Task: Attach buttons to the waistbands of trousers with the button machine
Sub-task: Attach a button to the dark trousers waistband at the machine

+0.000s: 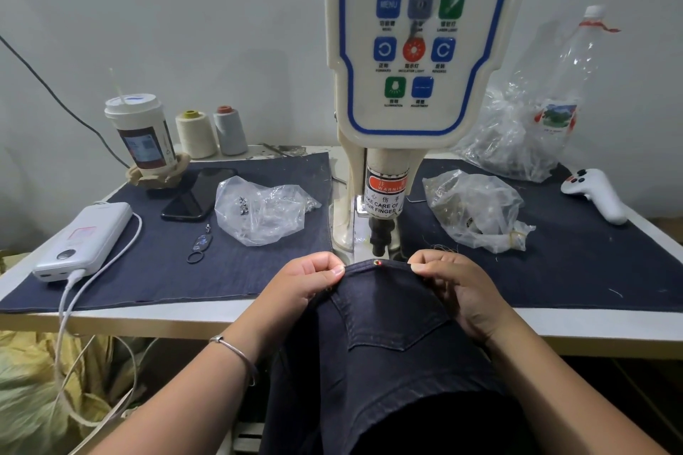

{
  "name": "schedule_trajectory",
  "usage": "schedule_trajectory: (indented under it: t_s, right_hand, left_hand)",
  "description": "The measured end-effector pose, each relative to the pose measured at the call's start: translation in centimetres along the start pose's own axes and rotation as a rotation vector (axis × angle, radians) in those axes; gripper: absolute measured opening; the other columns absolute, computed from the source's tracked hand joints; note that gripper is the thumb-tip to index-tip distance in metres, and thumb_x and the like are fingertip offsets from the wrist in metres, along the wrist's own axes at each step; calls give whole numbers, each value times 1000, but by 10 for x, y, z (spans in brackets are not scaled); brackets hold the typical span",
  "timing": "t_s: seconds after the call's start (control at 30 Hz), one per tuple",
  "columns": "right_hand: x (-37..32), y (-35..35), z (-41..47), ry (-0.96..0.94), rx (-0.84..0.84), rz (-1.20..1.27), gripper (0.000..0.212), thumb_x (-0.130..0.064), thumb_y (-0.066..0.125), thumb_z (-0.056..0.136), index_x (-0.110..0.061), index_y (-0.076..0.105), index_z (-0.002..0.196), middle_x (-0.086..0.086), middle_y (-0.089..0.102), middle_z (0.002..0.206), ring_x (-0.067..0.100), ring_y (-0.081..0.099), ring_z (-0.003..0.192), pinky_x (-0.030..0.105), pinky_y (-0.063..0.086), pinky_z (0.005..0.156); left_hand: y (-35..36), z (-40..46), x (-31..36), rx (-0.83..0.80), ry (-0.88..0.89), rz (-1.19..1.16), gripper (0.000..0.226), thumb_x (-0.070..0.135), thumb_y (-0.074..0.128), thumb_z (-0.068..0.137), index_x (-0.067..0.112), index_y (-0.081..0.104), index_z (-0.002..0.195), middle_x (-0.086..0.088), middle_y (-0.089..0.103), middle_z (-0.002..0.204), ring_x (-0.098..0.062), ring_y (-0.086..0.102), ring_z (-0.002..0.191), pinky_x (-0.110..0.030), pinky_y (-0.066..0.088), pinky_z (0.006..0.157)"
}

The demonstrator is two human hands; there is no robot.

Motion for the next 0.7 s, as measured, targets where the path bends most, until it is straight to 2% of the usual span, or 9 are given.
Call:
schedule_trajectory:
  t_s: [0.13,0.33,0.47,0.57,0.63,0.7]
  right_hand:
    - [-1,1,0,-23,18,35,23,-2,51,77,-10,57,56,-1,49,50,6,45,43,14,37,42]
    - [-3,2,0,-19,32,48,17,-6,55,71,-11,59,55,-2,48,49,5,46,42,13,36,41]
    - [-5,4,-4,-19,67,31,30,6,45,83,-7,55,57,0,46,50,8,44,45,17,36,44]
    - [-18,12,-20,-74,-32,-53,17,5,46,78,1,55,65,8,52,62,16,50,63,26,38,62]
    - [-30,15,-39,-119,-110,-130,8,0,54,68,3,59,64,12,62,77,23,58,85,30,41,79]
    - [-34,18,-59,-85,-203,-85,9,-2,53,63,1,62,61,19,67,102,29,61,106,32,41,97]
  left_hand:
    - [1,0,1,30,5,35,17,7,51,97,8,55,80,-7,49,75,-13,44,68,-19,37,62]
    - [1,1,1,38,-9,10,15,23,61,83,8,58,81,-8,50,76,-14,46,70,-21,38,63]
    - [4,-2,5,43,-38,48,13,12,59,93,7,55,81,-9,47,77,-19,42,73,-22,35,63]
    - [6,-17,23,41,-22,212,16,8,54,97,7,54,82,-1,45,69,-10,37,62,-18,31,55]
    - [16,-35,41,-61,40,302,17,9,57,98,9,54,81,2,48,70,-8,41,64,-16,34,59]
    - [34,-59,60,-197,85,346,16,14,58,95,13,55,79,5,49,71,-6,42,66,-14,35,61]
Point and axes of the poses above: each hand's wrist, its own z-axis towards the middle knuckle, its own y-axis out of the palm, x = y × z, the point moved 6 cm from there along z, towards the middle knuckle
